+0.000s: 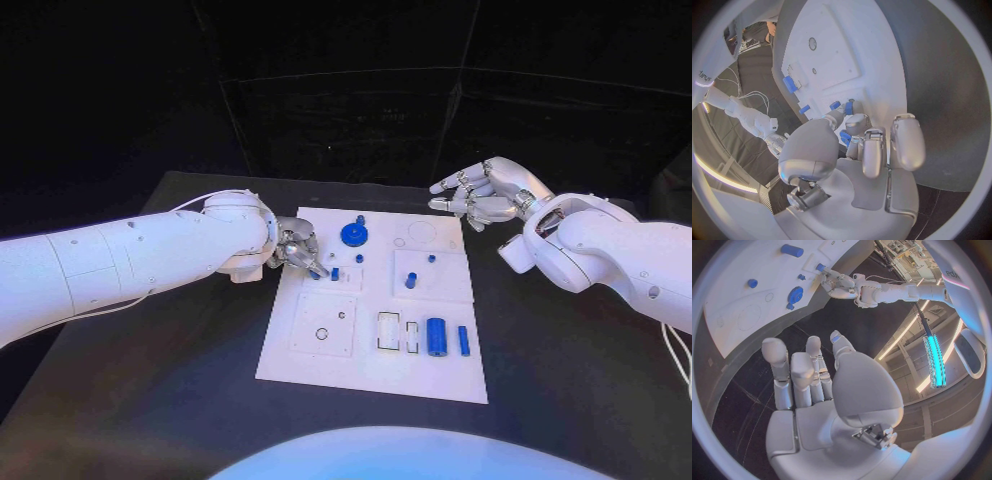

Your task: Assemble the parts on the task board

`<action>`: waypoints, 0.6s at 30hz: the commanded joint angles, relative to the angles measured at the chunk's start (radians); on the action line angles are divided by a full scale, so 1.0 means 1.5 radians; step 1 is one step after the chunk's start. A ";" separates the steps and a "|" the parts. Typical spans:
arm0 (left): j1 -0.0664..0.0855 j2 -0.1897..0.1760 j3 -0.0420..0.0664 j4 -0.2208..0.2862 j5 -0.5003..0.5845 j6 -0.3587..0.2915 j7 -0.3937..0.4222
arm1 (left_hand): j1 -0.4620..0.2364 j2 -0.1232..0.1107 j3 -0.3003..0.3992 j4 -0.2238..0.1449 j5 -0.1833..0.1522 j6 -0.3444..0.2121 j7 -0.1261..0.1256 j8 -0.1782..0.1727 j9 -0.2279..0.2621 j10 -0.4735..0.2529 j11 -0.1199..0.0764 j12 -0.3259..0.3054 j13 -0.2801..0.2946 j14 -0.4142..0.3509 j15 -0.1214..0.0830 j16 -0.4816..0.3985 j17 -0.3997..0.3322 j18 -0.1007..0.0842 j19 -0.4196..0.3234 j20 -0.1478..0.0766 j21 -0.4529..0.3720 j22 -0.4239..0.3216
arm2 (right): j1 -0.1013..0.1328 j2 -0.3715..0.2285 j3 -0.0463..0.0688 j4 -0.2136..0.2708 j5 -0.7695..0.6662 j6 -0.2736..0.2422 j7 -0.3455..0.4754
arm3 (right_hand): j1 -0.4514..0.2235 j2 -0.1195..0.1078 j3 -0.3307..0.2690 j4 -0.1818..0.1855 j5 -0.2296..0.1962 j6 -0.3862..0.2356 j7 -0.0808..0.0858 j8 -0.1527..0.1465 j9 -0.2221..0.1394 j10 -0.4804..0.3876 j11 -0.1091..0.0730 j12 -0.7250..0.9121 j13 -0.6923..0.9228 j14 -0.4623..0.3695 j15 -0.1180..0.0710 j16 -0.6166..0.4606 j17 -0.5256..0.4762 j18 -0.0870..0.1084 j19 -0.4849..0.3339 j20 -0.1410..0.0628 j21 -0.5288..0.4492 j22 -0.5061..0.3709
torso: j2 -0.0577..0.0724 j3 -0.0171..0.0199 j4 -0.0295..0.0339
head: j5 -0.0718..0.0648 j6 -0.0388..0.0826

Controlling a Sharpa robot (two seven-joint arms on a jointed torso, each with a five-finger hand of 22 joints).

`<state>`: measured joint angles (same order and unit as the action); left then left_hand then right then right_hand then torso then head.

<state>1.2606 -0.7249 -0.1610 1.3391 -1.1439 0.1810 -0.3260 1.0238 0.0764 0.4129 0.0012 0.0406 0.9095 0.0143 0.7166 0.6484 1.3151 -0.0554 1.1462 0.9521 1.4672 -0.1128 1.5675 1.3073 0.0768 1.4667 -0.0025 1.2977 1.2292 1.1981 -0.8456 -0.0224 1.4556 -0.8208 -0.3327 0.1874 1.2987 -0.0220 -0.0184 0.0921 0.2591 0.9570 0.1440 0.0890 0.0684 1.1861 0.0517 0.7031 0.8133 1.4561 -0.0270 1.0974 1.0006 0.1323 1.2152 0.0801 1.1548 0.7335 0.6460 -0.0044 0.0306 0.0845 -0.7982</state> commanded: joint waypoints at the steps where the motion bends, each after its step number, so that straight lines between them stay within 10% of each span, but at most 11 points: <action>1: 0.001 0.001 0.000 0.000 0.008 0.003 -0.002 | 0.009 0.014 0.006 -0.001 0.004 0.000 -0.003 0.004 0.001 -0.001 -0.003 0.001 0.001 0.069 -0.003 0.002 0.176 -0.004 0.011 -0.005 0.001 0.000 | 0.001 0.001 0.000 0.000 0.002 0.000 0.005 | -0.002 0.005 -0.002 0.000 0.002 -0.003 -0.001 -0.002 0.000 -0.003 0.001 -0.002 -0.001 0.003 0.001 -0.002 -0.001 0.010 -0.004 0.001 -0.002 -0.001 | 0.000 0.0000 0.0000 | 0.000 0.000; 18: 0.001 0.001 0.000 -0.001 0.006 0.036 -0.004 | 0.014 0.009 0.015 -0.013 0.004 -0.003 -0.003 0.008 0.007 0.000 -0.003 0.000 0.001 0.069 -0.003 0.002 0.176 -0.004 0.011 -0.005 0.003 0.003 | 0.001 0.001 0.000 -0.001 0.002 0.002 0.005 | -0.002 0.005 -0.002 0.000 0.002 -0.003 -0.001 -0.002 0.000 -0.003 0.001 -0.002 -0.001 0.003 0.001 -0.002 -0.001 0.010 -0.004 0.001 -0.002 -0.001 | 0.000 -0.0002 0.0002 | 0.000 -0.002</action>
<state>1.2613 -0.7243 -0.1604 1.3373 -1.1370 0.1999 -0.3263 1.0308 0.0832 0.4323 -0.0153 0.0423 0.9043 0.0195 0.7253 0.6575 1.3151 -0.0552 1.1461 0.9531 1.4672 -0.1127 1.5675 1.3073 0.0768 1.4678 -0.0035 1.2976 1.2330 1.1981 -0.8442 -0.0224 1.4531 -0.8207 -0.3319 0.1869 1.2987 -0.0220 -0.0184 0.0921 0.2590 0.9570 0.1440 0.0890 0.0684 1.1861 0.0518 0.7031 0.8134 1.4561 -0.0270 1.0974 1.0006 0.1322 1.2152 0.0800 1.1548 0.7335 0.6452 -0.0044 0.0306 0.0833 -0.8017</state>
